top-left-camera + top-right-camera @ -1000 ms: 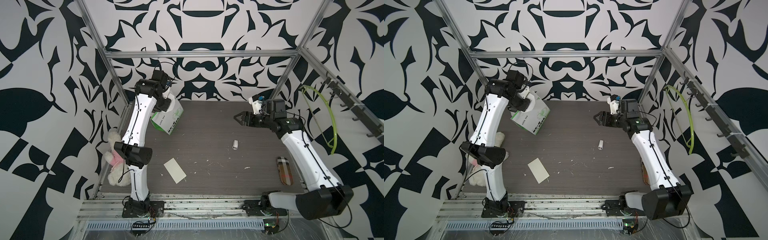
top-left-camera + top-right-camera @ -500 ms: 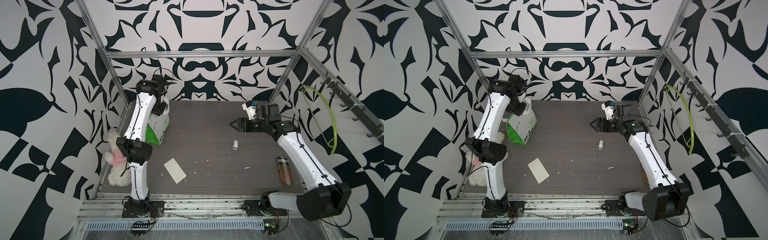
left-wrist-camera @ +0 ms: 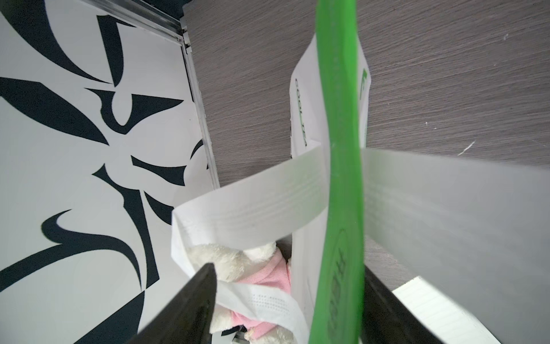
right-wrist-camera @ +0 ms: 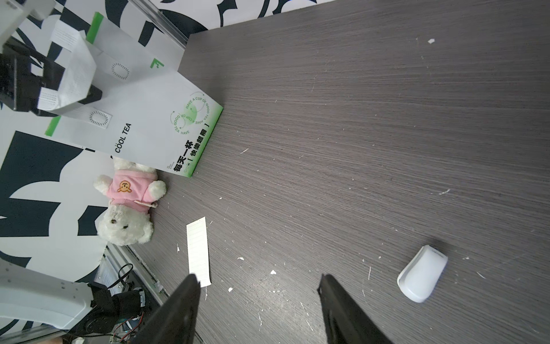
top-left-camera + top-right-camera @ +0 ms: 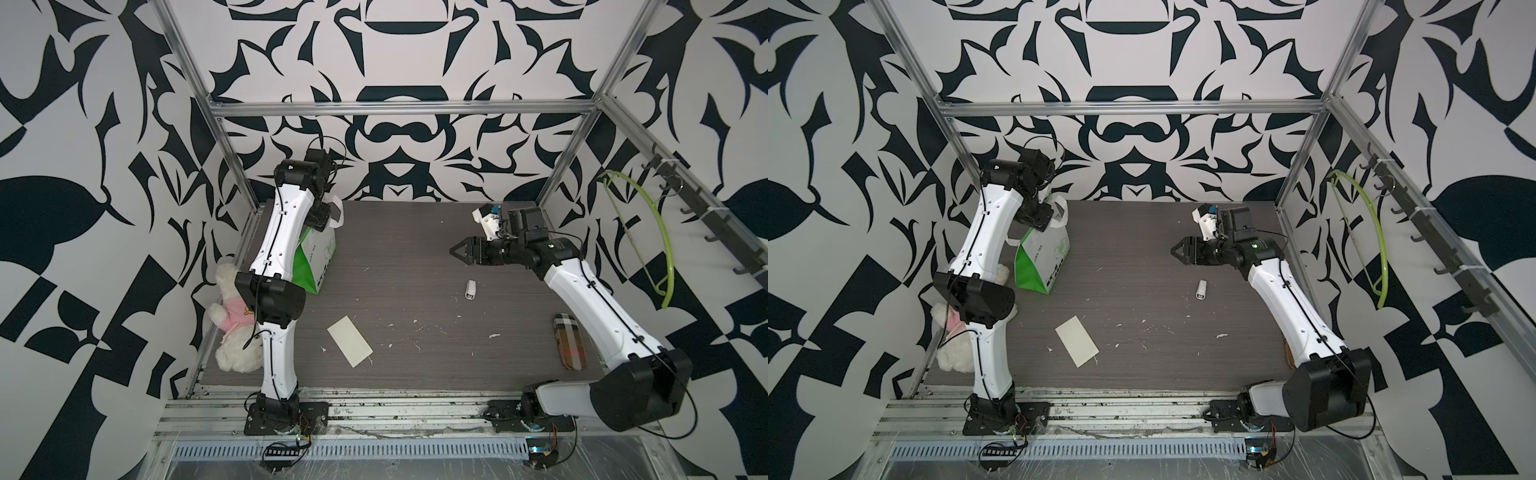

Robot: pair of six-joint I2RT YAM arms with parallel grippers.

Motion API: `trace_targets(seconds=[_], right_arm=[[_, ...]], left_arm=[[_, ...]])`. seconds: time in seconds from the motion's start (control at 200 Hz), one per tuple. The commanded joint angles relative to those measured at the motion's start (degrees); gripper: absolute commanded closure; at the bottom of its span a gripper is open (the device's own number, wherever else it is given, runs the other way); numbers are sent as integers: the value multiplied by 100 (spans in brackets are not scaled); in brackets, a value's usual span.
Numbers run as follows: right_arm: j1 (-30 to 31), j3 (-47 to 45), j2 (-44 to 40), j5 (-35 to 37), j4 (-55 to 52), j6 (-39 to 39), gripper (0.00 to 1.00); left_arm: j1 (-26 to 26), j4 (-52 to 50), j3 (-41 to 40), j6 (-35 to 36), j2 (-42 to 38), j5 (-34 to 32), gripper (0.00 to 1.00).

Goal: Staple the receipts to the bags
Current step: Place the takeout bag at the center of the board.

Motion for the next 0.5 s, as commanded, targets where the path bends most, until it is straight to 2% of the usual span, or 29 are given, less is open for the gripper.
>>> trace_targets(seconds=[0.0,0.11,0.175,0.25,0.355,0.495], right_arm=[[40,72,-59,-126,261,130,35],[49,58,-86,-113,258,129,35],[49,46,-107,-74,244,106,35],[49,56,-123,-39,192,73,36],[48,105,-143,-14,132,46,36],[49,160,-183,13,107,42,37]], left_arm=[[44,68,-38,85,-299,21,27],[111,143,-178,87,-371,249,28],[158,161,-275,82,-391,367,33],[224,161,-396,82,-411,636,43],[324,267,-707,65,-502,890,65],[447,345,-1018,64,-579,1060,80]])
